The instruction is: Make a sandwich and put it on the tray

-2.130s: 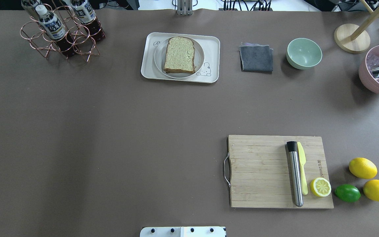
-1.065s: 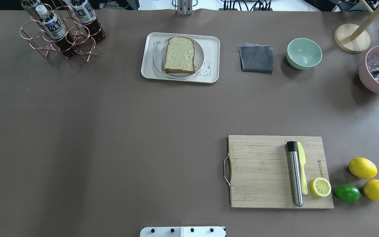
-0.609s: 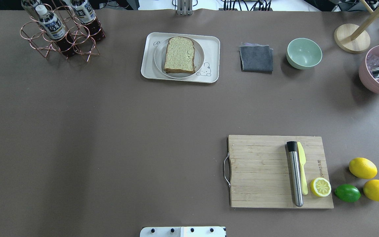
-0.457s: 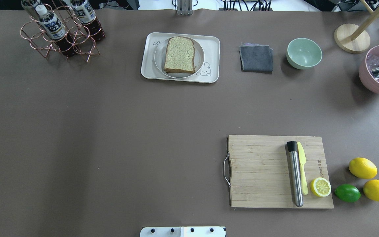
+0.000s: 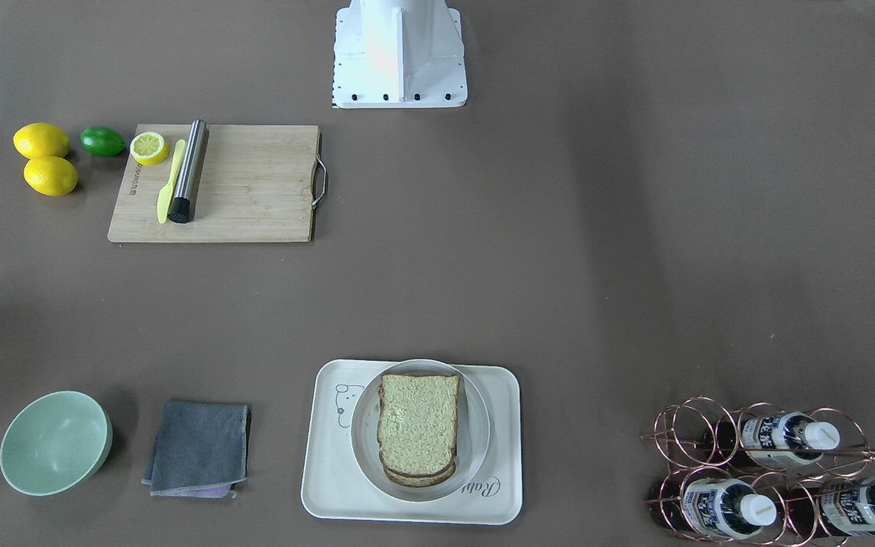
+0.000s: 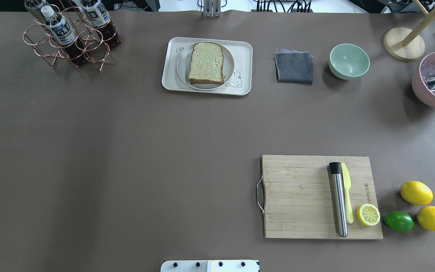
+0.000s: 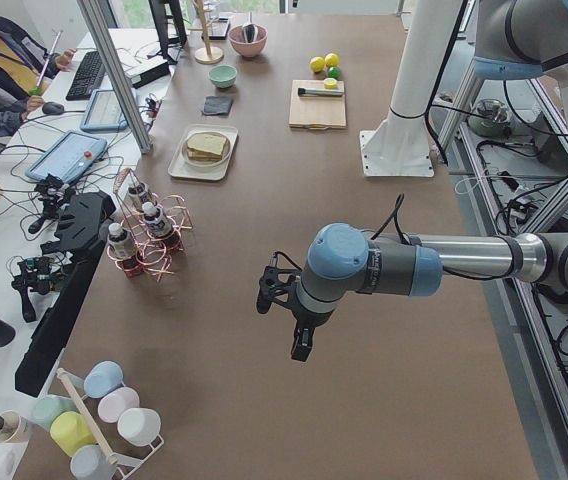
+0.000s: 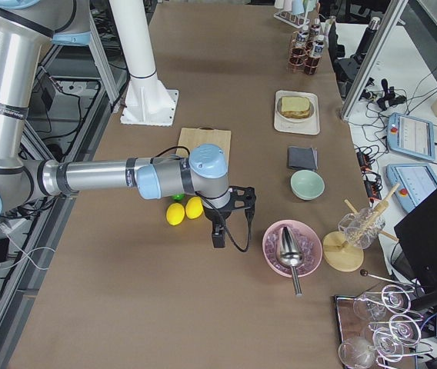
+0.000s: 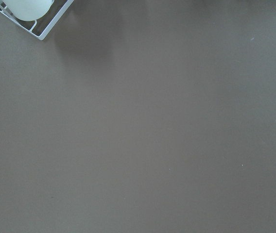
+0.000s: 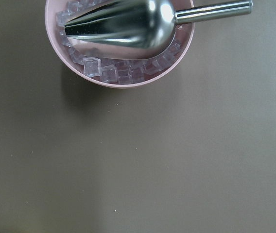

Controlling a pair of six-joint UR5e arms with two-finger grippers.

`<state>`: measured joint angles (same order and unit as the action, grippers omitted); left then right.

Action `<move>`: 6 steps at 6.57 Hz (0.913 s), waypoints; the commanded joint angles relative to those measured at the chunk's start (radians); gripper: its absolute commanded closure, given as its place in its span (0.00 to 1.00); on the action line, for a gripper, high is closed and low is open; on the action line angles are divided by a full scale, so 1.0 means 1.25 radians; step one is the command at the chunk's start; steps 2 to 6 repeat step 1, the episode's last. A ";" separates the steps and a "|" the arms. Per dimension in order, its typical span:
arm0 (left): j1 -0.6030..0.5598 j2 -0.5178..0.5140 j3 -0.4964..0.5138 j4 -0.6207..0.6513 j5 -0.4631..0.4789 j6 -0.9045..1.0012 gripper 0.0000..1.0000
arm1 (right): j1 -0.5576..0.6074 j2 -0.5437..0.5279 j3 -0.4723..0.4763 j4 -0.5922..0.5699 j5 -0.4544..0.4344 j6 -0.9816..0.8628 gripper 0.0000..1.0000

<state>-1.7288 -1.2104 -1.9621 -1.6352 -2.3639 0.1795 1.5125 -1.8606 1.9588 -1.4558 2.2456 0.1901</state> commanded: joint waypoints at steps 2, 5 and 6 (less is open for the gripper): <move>0.000 0.000 -0.001 0.000 0.000 0.000 0.02 | 0.000 -0.001 0.000 0.000 0.001 0.000 0.00; 0.000 0.000 -0.001 0.000 0.000 0.000 0.02 | 0.000 -0.001 0.000 0.000 0.001 0.000 0.00; 0.000 0.000 -0.001 0.000 0.000 0.000 0.02 | 0.000 -0.001 0.000 0.000 0.001 0.000 0.00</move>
